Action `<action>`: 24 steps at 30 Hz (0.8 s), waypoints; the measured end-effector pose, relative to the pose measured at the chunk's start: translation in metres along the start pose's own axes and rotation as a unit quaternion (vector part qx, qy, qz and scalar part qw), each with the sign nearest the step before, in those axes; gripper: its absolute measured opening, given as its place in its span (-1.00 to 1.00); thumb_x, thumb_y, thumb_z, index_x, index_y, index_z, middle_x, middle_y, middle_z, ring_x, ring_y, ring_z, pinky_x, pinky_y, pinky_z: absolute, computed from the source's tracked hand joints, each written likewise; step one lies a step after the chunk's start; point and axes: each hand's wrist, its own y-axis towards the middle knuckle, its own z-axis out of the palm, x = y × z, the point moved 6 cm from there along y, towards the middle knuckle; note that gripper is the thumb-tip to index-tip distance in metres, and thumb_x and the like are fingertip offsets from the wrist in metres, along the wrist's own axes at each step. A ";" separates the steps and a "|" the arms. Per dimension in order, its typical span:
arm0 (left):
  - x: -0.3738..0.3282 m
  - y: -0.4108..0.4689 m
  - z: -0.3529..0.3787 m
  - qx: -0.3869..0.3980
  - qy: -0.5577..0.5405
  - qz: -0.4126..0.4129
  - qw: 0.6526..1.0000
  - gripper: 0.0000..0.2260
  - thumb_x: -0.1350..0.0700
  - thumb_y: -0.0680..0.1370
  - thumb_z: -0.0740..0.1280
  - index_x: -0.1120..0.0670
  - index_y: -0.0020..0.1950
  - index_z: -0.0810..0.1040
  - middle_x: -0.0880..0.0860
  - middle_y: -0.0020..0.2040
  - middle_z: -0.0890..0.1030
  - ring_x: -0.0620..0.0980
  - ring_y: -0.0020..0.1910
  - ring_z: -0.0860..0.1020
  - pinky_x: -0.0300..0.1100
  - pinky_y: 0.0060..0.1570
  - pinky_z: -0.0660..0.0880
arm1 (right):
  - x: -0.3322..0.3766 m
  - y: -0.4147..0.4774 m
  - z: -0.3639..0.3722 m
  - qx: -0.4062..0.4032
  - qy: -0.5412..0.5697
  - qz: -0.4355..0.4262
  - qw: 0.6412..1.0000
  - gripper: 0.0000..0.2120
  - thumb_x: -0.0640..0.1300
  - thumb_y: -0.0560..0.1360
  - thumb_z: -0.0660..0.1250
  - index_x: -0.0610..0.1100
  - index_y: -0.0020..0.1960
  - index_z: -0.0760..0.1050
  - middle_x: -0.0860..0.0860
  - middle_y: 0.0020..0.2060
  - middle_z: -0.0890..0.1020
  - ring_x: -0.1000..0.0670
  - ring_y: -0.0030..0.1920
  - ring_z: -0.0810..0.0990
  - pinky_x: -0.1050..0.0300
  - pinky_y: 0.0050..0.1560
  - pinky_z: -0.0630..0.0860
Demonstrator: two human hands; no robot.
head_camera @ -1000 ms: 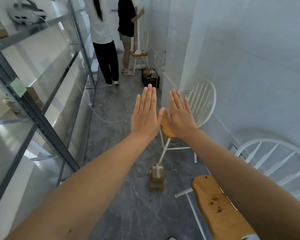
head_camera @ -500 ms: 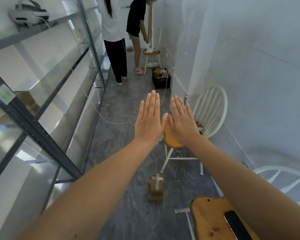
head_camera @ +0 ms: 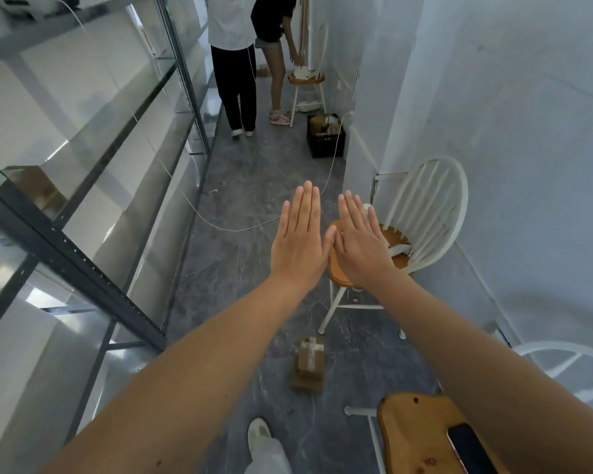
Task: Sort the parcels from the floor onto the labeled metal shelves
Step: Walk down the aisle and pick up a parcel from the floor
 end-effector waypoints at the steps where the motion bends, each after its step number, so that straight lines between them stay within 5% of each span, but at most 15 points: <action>1: 0.003 0.004 0.004 0.002 -0.005 0.001 1.000 -0.38 -0.13 0.69 -0.15 0.21 0.65 -0.17 0.14 0.67 -0.17 0.03 0.64 -0.19 -0.03 0.61 -0.19 | 0.000 0.005 0.003 0.001 -0.002 0.001 1.000 -0.42 0.02 0.66 -0.27 -0.22 0.62 -0.18 -0.11 0.62 -0.11 -0.07 0.61 -0.19 -0.03 0.58 -0.23; 8: 0.031 0.046 0.038 0.016 -0.034 0.003 0.999 -0.38 -0.12 0.69 -0.16 0.20 0.65 -0.19 0.12 0.67 -0.19 0.01 0.64 -0.21 -0.03 0.61 -0.20 | -0.001 0.047 0.026 0.024 -0.006 0.012 1.000 -0.46 -0.03 0.71 -0.16 -0.24 0.62 -0.15 -0.13 0.62 -0.08 -0.08 0.61 -0.17 -0.07 0.59 -0.19; 14: 0.064 0.076 0.079 0.023 -0.079 -0.018 0.996 -0.41 -0.06 0.69 -0.16 0.22 0.64 -0.12 0.15 0.67 -0.10 0.03 0.65 -0.13 0.00 0.62 -0.13 | 0.003 0.094 0.072 0.062 -0.008 0.041 0.997 -0.28 0.08 0.54 -0.43 -0.23 0.62 -0.17 -0.11 0.62 -0.11 -0.07 0.60 -0.20 -0.04 0.58 -0.26; 24: 0.120 0.096 0.171 0.103 -0.115 -0.030 0.988 -0.44 -0.04 0.71 -0.10 0.22 0.64 -0.08 0.16 0.67 -0.06 0.04 0.65 -0.11 -0.03 0.60 -0.20 | 0.008 0.135 0.165 0.128 0.005 0.091 0.988 -0.30 0.06 0.55 -0.37 -0.24 0.62 -0.12 -0.10 0.62 -0.07 -0.05 0.61 -0.17 -0.04 0.59 -0.19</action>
